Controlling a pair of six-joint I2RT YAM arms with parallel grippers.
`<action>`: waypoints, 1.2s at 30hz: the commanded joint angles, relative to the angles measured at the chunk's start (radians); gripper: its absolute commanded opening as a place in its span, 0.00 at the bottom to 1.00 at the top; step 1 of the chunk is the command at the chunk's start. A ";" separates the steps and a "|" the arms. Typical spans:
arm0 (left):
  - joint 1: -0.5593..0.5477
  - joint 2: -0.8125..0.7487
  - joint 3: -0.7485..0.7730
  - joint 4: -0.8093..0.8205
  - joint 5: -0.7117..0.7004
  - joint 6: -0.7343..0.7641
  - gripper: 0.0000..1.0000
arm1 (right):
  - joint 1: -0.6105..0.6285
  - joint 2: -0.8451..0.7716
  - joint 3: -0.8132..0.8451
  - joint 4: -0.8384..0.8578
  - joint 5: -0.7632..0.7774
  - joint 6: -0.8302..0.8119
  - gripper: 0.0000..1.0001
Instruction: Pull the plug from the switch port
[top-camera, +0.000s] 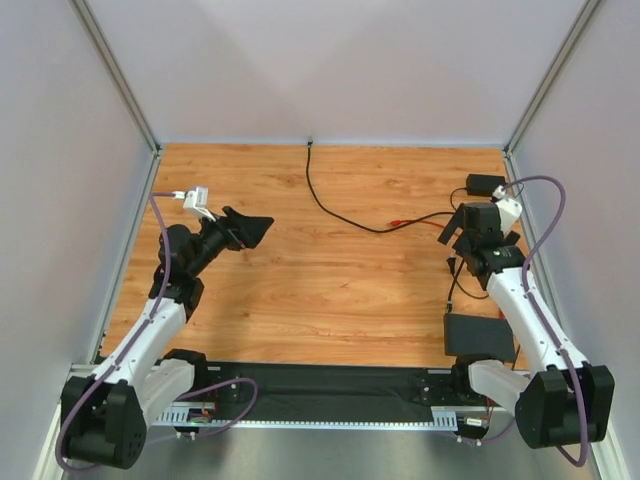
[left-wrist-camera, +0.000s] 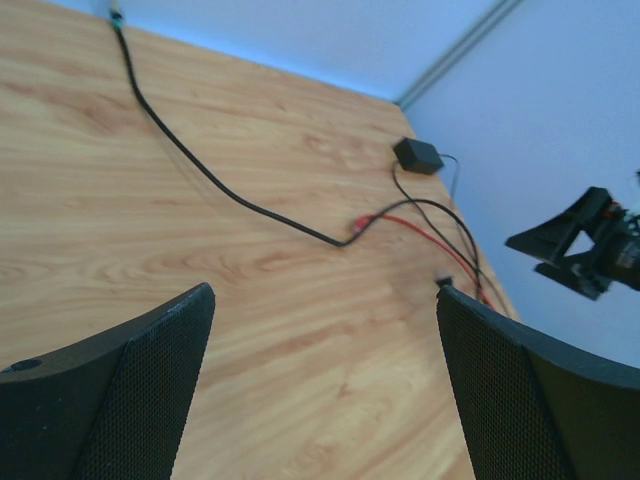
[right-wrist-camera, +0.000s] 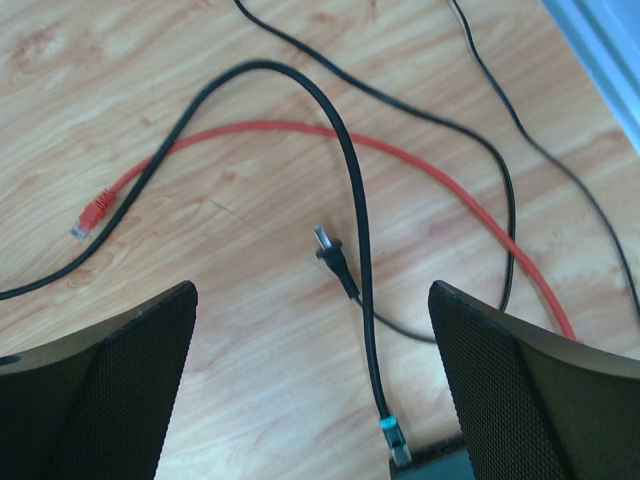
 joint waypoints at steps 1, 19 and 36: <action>-0.003 0.082 -0.012 0.235 0.125 -0.235 1.00 | -0.050 -0.071 0.009 -0.273 -0.082 0.202 1.00; -0.488 0.445 -0.016 0.413 -0.050 -0.267 0.85 | -0.645 -0.186 -0.162 -0.319 -0.176 0.314 0.89; -0.676 0.113 -0.060 0.039 -0.156 -0.153 0.67 | -0.760 -0.126 -0.265 -0.181 -0.133 0.359 0.85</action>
